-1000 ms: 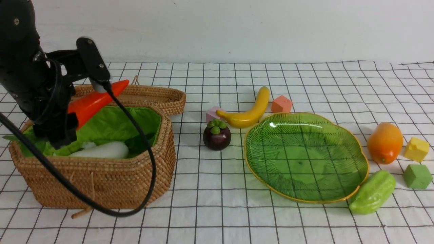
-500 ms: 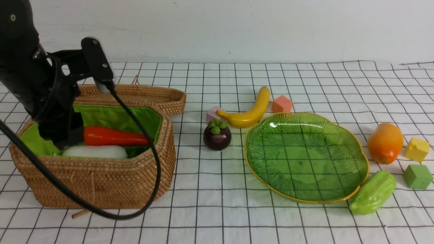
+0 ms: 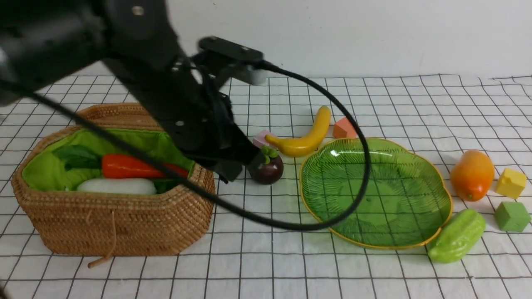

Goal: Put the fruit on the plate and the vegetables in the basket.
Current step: Grab a mangosteen with your left arm and put it on the plate on the right

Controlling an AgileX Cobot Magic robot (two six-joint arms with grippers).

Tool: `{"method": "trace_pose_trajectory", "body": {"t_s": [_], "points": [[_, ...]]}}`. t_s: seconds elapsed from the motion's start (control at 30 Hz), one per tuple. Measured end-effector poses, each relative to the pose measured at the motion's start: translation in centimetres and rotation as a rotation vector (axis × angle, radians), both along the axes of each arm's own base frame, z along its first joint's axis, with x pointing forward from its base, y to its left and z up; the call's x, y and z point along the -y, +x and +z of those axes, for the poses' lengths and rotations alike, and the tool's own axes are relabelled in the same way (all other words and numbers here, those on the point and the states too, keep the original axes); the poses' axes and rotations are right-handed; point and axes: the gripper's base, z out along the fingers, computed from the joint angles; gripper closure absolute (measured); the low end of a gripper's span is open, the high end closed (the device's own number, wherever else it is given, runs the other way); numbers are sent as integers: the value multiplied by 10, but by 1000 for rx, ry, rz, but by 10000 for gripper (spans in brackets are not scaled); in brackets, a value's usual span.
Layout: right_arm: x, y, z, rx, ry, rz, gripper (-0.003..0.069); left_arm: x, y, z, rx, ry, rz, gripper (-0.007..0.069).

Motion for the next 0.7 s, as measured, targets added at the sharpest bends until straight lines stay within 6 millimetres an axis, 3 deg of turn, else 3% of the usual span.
{"method": "trace_pose_trajectory", "body": {"t_s": [0.1, 0.13, 0.17, 0.2, 0.23, 0.4, 0.43, 0.47, 0.57, 0.7], "points": [[0, -1, -1, -13, 0, 5, 497, 21, 34, -14, -16, 37, -17, 568], [0, -1, -1, -15, -1, 5, 497, 21, 35, -10, -4, 34, -19, 568], [0, -2, -2, -31, -9, 9, 494, 33, 59, -26, 11, 61, -35, 494], [0, -2, -2, -31, -9, 9, 494, 34, 62, -23, 32, 65, -39, 475], [0, -3, -4, -48, -17, 12, 492, 42, 80, -29, 68, 81, -44, 387], [0, -4, -5, -63, -26, 14, 487, 53, 108, -48, 130, 124, -60, 119], [0, -4, -5, -63, -26, 14, 487, 54, 109, -50, 128, 125, -60, 119], [0, -4, -5, -65, -27, 15, 487, 55, 116, -60, 143, 156, -63, 49], [0, -4, -6, -77, -29, 19, 487, 54, 126, -79, 168, 224, -68, -26], [0, -6, -7, -94, -30, 28, 487, 57, 134, -99, 173, 246, -73, -38]]}}
